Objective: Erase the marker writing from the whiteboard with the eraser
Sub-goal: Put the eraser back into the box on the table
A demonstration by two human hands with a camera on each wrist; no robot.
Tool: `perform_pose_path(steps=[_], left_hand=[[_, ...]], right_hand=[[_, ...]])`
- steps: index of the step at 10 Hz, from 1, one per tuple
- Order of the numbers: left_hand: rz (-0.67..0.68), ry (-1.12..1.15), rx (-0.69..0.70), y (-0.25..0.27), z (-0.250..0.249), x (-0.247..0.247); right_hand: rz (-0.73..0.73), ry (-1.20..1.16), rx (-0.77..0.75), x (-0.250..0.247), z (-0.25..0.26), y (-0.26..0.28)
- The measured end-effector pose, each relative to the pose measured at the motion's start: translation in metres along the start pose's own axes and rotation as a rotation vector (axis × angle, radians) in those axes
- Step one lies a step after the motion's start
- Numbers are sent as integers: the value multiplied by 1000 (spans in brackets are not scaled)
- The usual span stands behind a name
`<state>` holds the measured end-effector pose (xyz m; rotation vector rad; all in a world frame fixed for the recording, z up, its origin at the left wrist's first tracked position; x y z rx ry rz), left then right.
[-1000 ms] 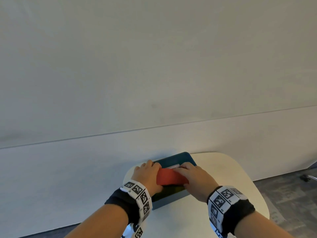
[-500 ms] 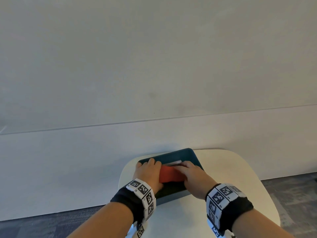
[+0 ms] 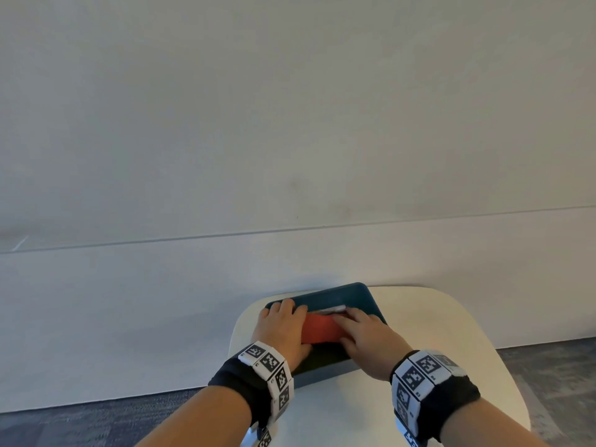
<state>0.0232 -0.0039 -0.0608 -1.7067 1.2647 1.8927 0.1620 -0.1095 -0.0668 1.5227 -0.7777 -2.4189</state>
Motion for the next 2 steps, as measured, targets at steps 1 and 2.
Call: perform_pose_path(steps=[1,2], left_hand=[[-20,20,5,6,4,-5],[-24,36,-5,13,9,-11]], right_hand=[[-4,27,6,-3,3,2],[-17,76,15,-7,10,5]])
Point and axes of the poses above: each hand's wrist, its own y-axis away from the middle knuckle, its own x-axis out of the palm, z = x × y, the point moved 3 cm from there along -y, towards the middle knuckle, and after that the axes turned 15 degrees about z, right-handed, at the moved point
